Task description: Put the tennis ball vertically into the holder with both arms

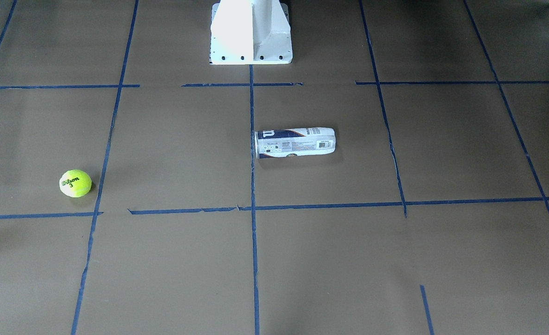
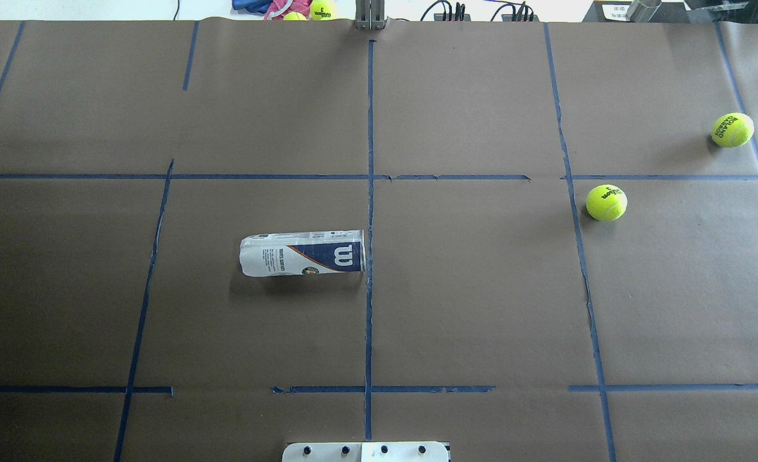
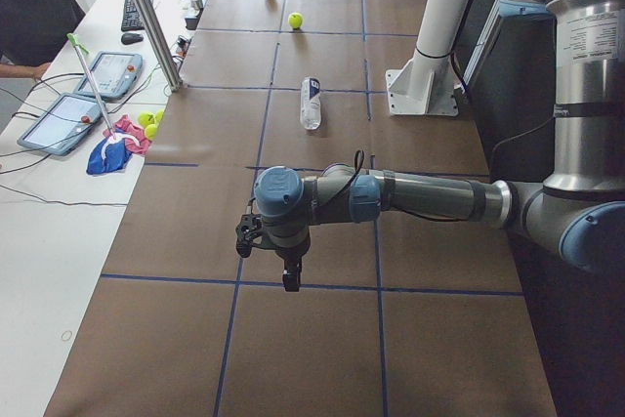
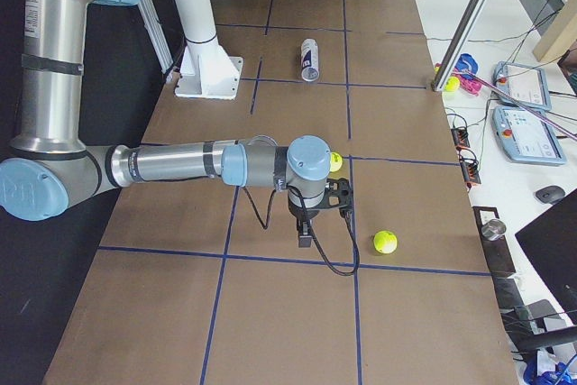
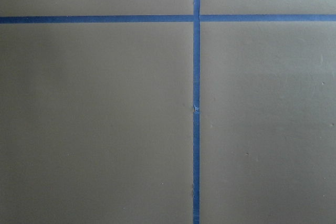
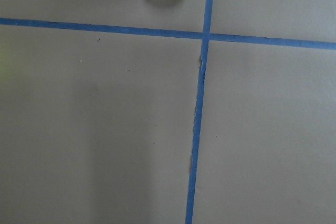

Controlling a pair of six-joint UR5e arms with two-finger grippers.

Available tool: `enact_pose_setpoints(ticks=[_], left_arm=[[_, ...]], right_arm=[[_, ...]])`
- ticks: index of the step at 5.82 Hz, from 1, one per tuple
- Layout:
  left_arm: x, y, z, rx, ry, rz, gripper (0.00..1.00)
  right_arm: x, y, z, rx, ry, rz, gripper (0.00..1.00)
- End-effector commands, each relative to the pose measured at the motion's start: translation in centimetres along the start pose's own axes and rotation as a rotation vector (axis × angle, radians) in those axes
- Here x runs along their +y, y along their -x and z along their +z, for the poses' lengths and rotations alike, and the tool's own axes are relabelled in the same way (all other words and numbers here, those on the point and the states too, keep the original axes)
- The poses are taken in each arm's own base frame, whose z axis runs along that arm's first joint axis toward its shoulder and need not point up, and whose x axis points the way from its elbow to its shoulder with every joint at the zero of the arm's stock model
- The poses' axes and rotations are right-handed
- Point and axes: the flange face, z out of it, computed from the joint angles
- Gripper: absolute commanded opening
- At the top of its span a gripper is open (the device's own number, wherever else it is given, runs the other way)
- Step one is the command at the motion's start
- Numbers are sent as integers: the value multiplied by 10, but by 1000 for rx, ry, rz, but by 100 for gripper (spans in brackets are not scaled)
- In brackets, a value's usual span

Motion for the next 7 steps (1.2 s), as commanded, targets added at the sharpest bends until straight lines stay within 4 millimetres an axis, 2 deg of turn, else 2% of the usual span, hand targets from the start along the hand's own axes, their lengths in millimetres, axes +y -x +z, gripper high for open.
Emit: enact_pose_setpoints(ticks=[1, 6, 7], left_arm=[[-1, -5, 1, -3, 4, 7, 100], [0, -10, 1, 9, -2, 18, 100], [2, -9, 2, 9, 0, 15, 100]], right_arm=[[0, -1, 2, 2, 3, 0, 100], [0, 2, 3, -6, 6, -2, 100], [8, -3, 8, -8, 19, 13, 100]])
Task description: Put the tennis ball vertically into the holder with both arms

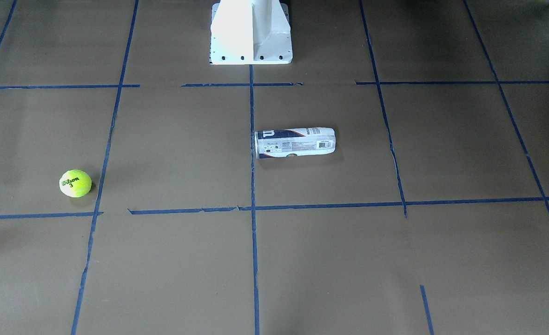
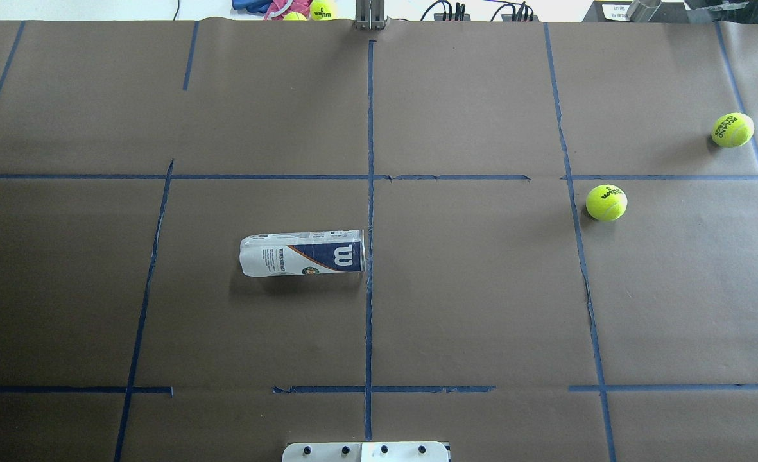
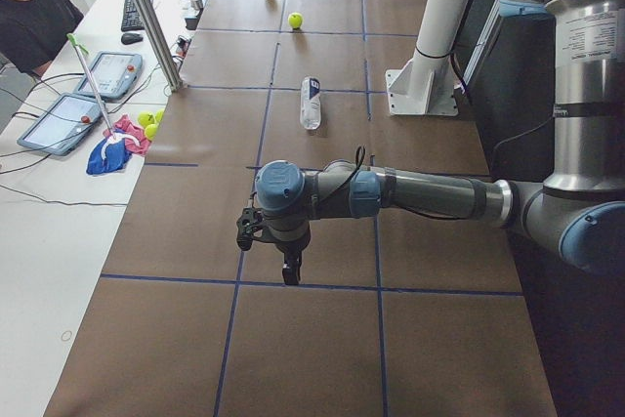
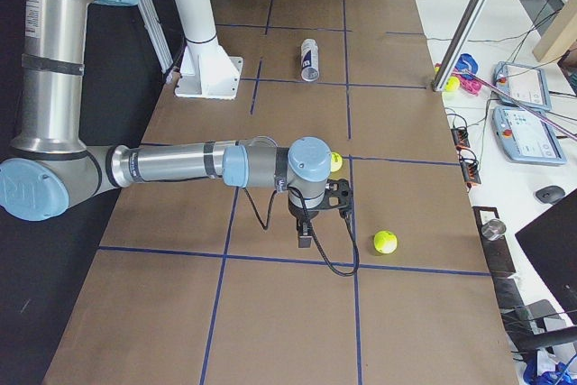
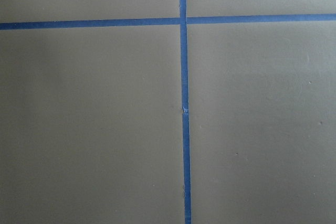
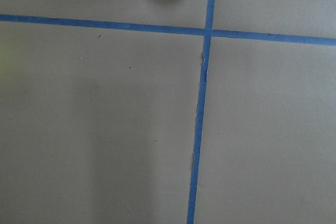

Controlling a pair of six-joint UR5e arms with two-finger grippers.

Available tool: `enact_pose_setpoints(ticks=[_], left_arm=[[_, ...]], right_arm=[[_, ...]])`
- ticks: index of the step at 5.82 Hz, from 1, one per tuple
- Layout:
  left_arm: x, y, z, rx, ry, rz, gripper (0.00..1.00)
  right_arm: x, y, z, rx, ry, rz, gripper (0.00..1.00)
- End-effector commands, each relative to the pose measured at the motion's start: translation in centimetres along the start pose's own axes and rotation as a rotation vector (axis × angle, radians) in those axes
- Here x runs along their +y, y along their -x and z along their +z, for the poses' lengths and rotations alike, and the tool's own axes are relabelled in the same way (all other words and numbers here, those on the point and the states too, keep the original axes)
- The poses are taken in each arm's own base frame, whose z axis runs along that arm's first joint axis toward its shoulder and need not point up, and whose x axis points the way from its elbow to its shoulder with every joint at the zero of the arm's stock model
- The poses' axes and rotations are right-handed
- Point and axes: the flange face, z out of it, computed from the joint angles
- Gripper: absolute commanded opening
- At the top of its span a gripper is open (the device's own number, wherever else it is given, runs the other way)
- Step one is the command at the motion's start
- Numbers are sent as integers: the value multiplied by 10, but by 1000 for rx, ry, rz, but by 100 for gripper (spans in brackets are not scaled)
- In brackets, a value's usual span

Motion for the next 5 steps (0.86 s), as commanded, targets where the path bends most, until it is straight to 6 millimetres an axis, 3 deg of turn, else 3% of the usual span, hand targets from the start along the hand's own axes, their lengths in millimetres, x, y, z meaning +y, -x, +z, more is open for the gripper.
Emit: enact_pose_setpoints(ticks=[1, 5], left_arm=[[2, 1, 1, 2, 3, -4, 100], [2, 1, 1, 4, 0, 4, 100]], right_arm=[[4, -2, 2, -5, 5, 7, 100], [3, 2, 4, -7, 9, -3, 100]])
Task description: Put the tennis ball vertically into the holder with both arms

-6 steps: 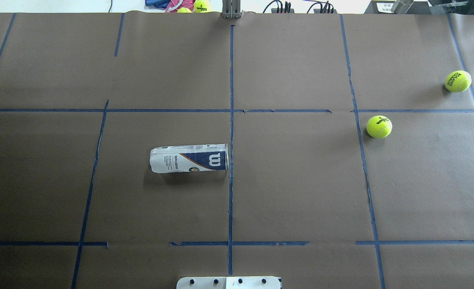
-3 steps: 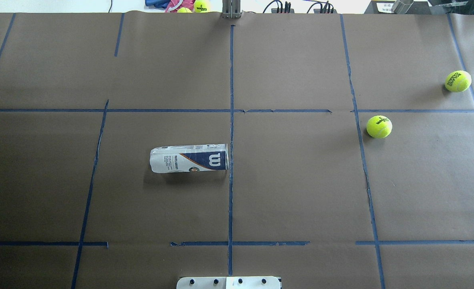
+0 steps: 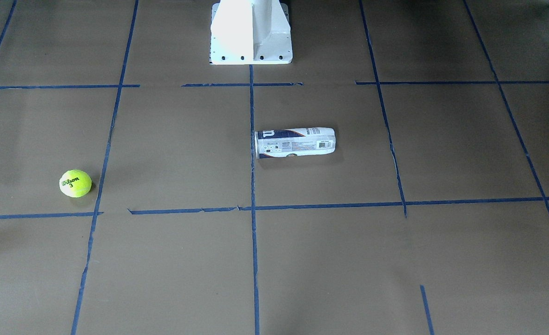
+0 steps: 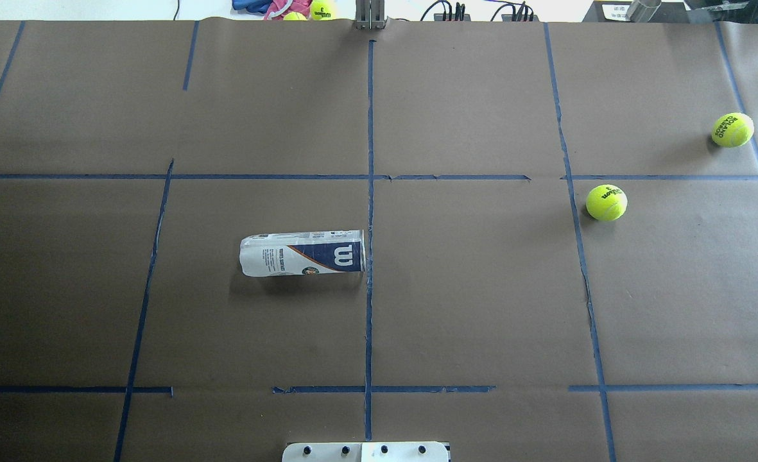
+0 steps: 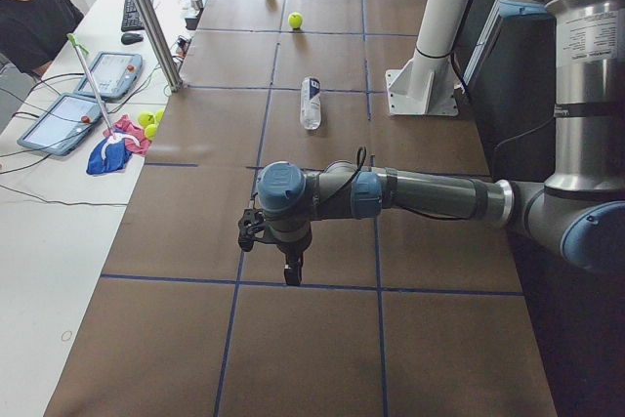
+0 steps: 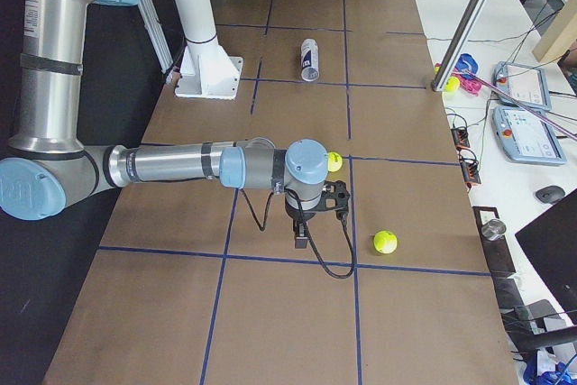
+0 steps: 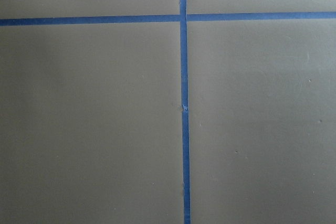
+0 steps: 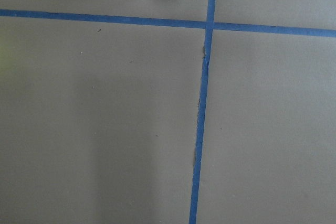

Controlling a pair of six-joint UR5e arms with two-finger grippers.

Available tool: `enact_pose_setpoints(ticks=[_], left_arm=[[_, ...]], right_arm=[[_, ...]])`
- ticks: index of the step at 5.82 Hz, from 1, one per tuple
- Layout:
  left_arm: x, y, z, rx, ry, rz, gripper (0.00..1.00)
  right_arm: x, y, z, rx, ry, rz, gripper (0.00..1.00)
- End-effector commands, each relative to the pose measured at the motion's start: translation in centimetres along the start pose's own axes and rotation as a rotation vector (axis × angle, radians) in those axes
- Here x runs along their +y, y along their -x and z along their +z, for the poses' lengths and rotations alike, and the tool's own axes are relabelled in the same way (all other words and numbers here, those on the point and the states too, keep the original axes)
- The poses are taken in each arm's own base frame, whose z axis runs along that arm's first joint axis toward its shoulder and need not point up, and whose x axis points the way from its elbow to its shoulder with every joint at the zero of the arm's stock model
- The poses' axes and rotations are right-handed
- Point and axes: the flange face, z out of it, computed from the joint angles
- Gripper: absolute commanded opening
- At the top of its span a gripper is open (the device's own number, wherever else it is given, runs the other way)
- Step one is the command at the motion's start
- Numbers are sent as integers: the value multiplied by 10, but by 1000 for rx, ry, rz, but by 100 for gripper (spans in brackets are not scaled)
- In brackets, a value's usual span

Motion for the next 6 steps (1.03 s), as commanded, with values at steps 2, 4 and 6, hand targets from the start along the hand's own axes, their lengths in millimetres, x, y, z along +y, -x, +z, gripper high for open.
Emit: enact_pose_setpoints(ticks=[2, 4, 6], left_arm=[[4, -2, -1, -3, -47, 64, 100], [1, -22, -10, 44, -70, 90, 100], [-30, -119, -8, 81, -80, 323, 100]], right_arm=[[-1, 6, 10, 7, 23, -17, 100], [-3, 11, 9, 5, 20, -47, 100], [-5, 15, 9, 0, -2, -64, 100]])
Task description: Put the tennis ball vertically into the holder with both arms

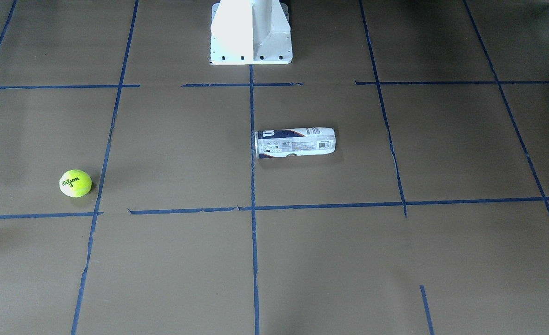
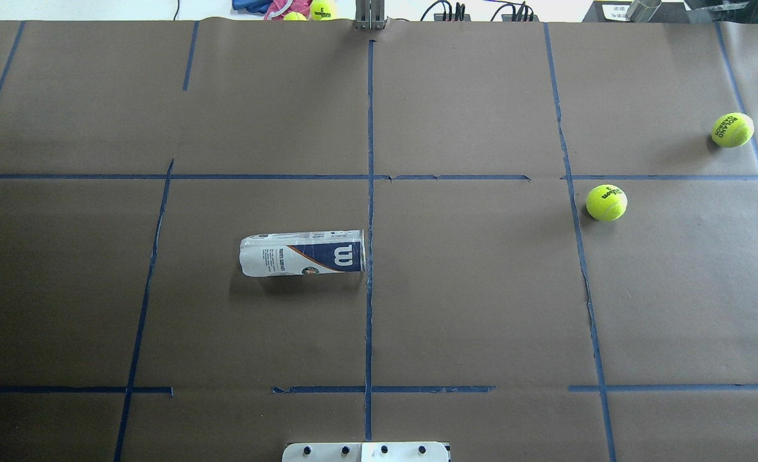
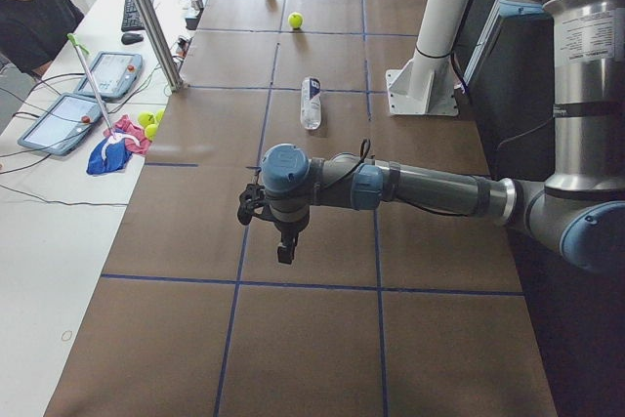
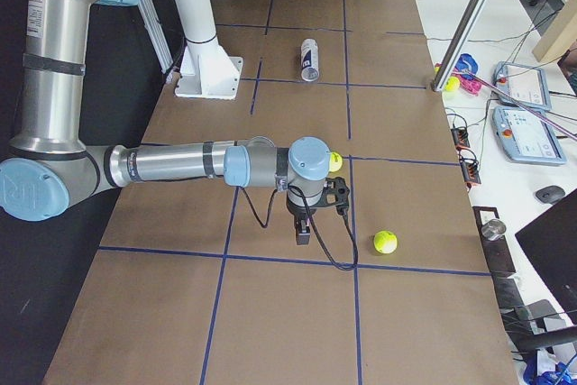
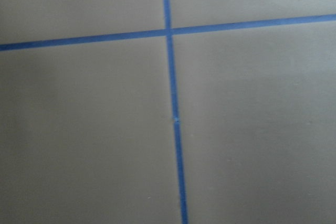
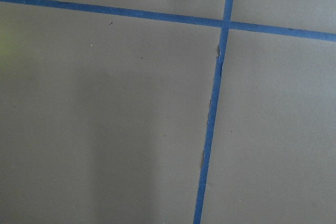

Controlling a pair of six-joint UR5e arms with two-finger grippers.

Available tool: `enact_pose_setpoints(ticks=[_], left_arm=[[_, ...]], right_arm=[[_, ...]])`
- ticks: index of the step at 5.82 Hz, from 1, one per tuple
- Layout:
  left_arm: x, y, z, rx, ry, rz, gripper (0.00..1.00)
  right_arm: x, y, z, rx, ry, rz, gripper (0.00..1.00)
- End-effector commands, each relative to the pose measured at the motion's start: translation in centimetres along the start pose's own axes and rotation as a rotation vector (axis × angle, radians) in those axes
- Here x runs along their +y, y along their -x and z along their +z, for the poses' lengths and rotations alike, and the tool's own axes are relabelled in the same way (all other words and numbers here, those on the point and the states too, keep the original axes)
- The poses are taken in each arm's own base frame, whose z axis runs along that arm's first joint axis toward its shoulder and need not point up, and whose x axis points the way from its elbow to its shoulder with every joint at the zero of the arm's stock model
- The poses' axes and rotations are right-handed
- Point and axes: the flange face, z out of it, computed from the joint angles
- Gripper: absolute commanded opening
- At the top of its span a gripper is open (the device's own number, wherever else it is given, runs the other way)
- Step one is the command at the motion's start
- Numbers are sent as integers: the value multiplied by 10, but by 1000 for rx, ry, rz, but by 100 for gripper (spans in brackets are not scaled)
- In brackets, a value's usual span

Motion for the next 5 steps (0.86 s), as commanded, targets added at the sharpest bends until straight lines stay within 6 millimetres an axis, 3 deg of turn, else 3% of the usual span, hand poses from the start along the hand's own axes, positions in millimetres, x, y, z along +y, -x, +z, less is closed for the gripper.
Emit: enact_pose_setpoints(ticks=[1, 3, 4, 5], left_arm=[[-47, -88, 18, 41, -12, 243, 100], [-102, -200, 36, 96, -40, 496, 100], [-120, -280, 59, 151, -18, 636, 100], [-128, -346, 81, 195, 6, 735, 100]], right_arm=[[-1, 3, 1, -4, -8, -14, 100], [-7, 12, 5, -7, -21, -54, 99], [-8, 14, 6, -6, -26, -68, 99], [-8, 14, 6, -6, -26, -68, 99]])
